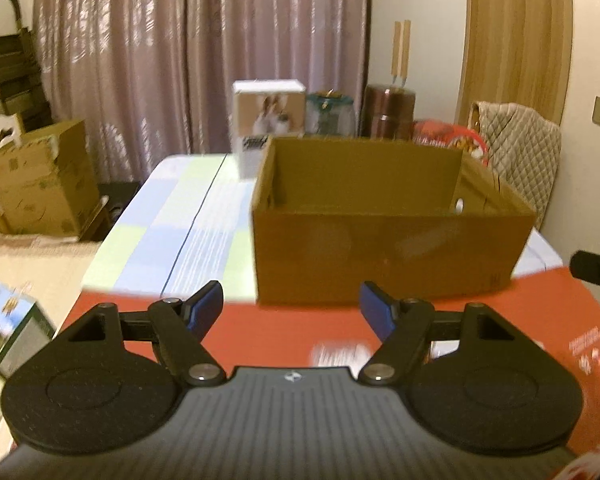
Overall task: Organize rigid objects
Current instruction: 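Return both tools to the mat and approach the floss box and TP-LINK plate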
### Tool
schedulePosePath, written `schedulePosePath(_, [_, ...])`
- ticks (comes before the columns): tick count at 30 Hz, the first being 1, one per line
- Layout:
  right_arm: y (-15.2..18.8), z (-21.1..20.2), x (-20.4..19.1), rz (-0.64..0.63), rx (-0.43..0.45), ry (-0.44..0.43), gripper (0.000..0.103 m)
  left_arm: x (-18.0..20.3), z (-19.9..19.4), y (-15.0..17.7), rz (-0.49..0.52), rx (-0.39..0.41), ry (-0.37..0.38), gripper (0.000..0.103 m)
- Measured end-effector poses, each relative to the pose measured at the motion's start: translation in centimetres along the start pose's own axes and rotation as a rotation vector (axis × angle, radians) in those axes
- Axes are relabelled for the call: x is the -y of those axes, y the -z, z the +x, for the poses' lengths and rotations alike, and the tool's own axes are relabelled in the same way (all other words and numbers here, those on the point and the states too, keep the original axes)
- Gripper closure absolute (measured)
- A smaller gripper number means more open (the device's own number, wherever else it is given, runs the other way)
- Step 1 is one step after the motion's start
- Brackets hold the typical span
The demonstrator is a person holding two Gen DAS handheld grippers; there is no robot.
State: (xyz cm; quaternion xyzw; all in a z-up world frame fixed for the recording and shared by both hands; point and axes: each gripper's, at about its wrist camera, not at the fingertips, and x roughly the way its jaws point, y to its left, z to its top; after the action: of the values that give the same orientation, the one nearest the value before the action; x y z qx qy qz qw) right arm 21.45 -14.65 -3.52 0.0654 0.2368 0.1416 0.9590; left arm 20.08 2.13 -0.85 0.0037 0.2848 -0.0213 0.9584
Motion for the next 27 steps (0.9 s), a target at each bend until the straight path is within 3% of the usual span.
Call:
schedulePosePath(6, [5.2, -3.6, -0.8, 0.020, -0.074, 0.002, 0.016, -1.1, -3.4, 4.7, -0.018, -0.033, 0.002, 0.031])
schedulePosePath(11, [9.2, -4.9, -2.8, -0.061, -0.148, -0.033, 0.012, -1.5, -5.4, 7.6, -0.019, -0.055, 0.014, 0.030])
schedulePosePath(16, [11.9, -3.8, -5.0, -0.151, -0.208, -0.080, 0.011, -1.3, -5.1, 9.1, -0.021, -0.098, 0.024, 0.030])
schedulePosePath(27, [13.9, 0.6, -5.4, -0.200, -0.311, -0.050, 0.011, -1.6, -3.2, 9.5, -0.041, -0.120, 0.039, 0.029])
